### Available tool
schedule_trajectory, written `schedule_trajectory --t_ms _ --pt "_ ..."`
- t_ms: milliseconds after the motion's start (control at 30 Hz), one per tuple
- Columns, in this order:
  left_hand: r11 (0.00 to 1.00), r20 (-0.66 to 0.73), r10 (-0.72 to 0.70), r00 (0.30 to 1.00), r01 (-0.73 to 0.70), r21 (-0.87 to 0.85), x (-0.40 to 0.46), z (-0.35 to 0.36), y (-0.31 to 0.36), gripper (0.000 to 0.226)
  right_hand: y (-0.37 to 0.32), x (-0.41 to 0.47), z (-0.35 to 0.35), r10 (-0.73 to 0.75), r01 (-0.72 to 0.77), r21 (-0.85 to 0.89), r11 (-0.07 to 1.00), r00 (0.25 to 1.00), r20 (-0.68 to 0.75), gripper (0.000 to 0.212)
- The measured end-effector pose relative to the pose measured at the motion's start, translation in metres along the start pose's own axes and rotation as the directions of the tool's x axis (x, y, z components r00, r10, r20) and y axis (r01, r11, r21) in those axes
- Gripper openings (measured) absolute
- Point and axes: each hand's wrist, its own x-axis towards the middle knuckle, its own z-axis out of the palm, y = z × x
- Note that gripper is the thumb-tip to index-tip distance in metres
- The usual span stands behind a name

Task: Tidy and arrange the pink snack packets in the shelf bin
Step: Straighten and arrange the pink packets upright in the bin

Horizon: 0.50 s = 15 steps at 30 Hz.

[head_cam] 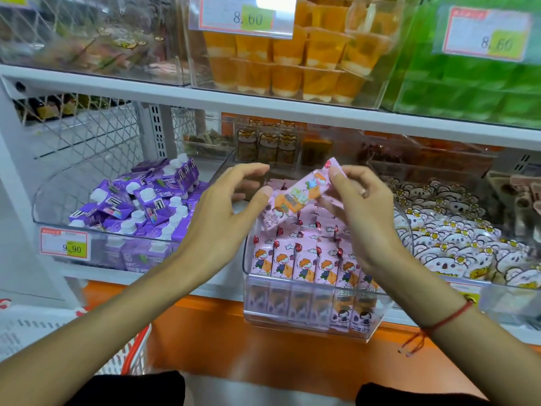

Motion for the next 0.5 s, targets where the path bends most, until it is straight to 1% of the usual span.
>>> schedule_trajectory --t_ms 67,100,167,233,300,400,467,500 --pt "1.0 0.063 -0.005 0.998 0.007 -0.031 -0.001 0.004 0.004 0.026 0.004 -0.006 -0.003 0.118 -0.121 0.075 0.99 0.992 0.034 0.011" --pt "0.999 0.1 -0.012 0.995 0.017 -0.045 -0.002 0.006 0.006 0.023 0.006 -0.008 -0.003 0.151 -0.154 0.09 0.984 0.988 0.039 0.014" --pt "0.999 0.155 0.014 0.988 -0.009 -0.034 -0.005 0.01 0.01 0.019 0.007 -0.01 -0.004 0.166 -0.169 0.101 0.981 0.986 0.032 0.015" --pt "0.999 0.181 0.042 0.983 -0.044 0.004 -0.007 0.013 0.013 0.018 0.007 -0.01 -0.005 0.149 -0.152 0.099 0.983 0.988 0.03 0.016" --pt "0.999 0.192 0.031 0.981 -0.035 0.02 -0.007 0.014 0.013 0.02 0.007 -0.011 -0.007 0.148 -0.15 0.101 0.984 0.989 0.027 0.022" --pt "1.0 0.18 0.022 0.983 -0.023 0.005 -0.005 0.018 0.01 0.02 0.005 -0.009 -0.01 0.194 -0.199 0.145 0.969 0.98 0.05 0.028" --pt "0.999 0.136 0.025 0.99 -0.02 -0.041 -0.006 0.024 0.008 0.02 0.006 -0.007 -0.013 0.237 -0.26 0.185 0.948 0.962 0.138 0.027" --pt "0.997 0.107 0.028 0.994 -0.021 -0.071 -0.006 0.026 0.007 0.02 0.007 -0.007 -0.014 0.255 -0.29 0.17 0.942 0.946 0.201 0.027"
